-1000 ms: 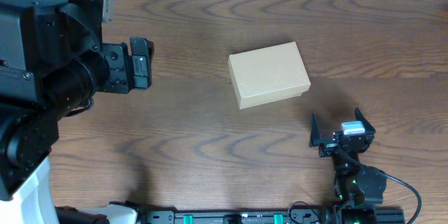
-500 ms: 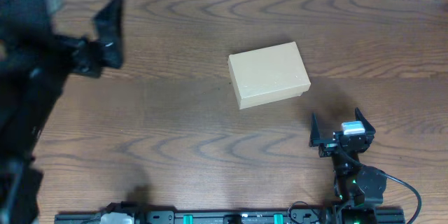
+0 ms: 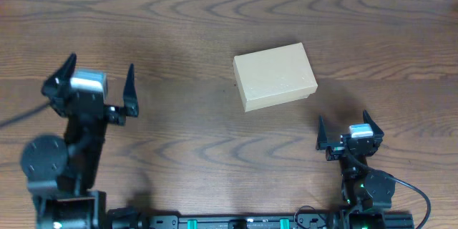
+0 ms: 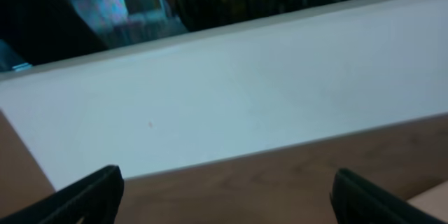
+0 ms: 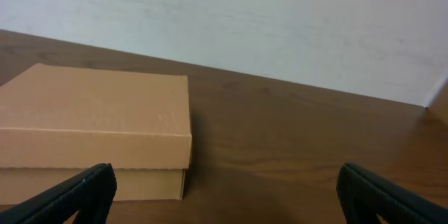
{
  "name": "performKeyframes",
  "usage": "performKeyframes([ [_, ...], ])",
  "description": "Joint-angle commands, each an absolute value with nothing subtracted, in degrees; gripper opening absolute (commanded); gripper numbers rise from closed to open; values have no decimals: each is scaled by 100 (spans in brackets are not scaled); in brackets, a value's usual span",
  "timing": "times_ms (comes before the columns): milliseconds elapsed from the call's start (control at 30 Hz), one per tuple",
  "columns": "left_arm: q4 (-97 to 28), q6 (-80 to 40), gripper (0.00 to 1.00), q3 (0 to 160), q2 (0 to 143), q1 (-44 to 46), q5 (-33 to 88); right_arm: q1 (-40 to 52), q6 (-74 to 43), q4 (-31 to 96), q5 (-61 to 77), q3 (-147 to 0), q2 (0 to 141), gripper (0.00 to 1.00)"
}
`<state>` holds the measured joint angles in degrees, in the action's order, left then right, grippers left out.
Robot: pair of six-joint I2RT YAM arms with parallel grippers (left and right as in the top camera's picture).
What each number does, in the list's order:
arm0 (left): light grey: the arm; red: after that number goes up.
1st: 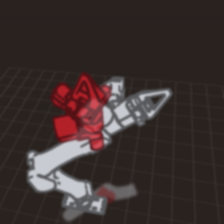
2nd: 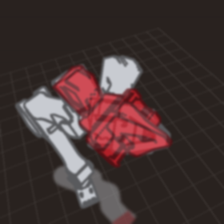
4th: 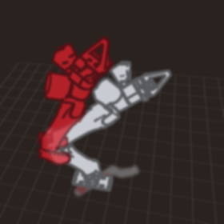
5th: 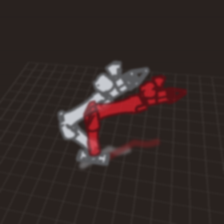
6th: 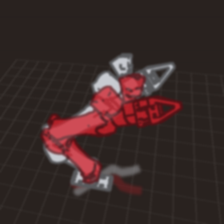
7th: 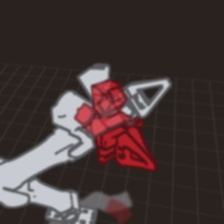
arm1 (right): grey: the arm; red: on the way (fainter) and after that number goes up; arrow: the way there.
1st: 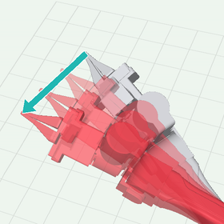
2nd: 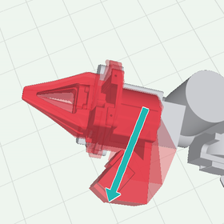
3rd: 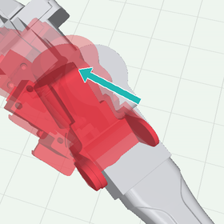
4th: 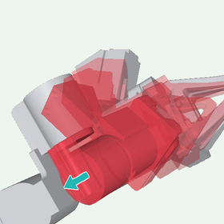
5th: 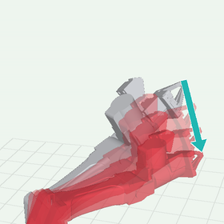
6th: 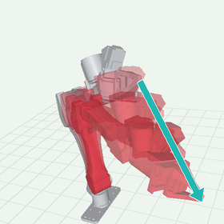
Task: Pack container
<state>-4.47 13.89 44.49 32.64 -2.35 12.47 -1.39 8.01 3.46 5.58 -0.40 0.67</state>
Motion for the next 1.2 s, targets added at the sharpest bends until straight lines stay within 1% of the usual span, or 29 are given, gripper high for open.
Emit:
performKeyframes([
  [0,390,1503,95,3697,2506,-386,1208,-196,864,370,582,-32,32,99],
  [100,1197,1503,96,3020,1990,-469,1205,-196,862,370,582,-32,32,99],
  [167,1518,1498,95,2698,1710,-510,1205,-196,862,370,582,-32,32,99],
  [500,2488,1413,95,1846,943,-770,1146,-196,862,370,582,-32,32,99],
  [767,2655,1367,95,1227,360,-781,1164,-196,862,370,582,-32,32,99],
  [900,2742,1142,95,928,123,-781,1164,-196,864,370,582,-32,32,99],
  [1167,2729,888,95,563,21,-775,1164,-196,864,370,582,-32,32,99],
])
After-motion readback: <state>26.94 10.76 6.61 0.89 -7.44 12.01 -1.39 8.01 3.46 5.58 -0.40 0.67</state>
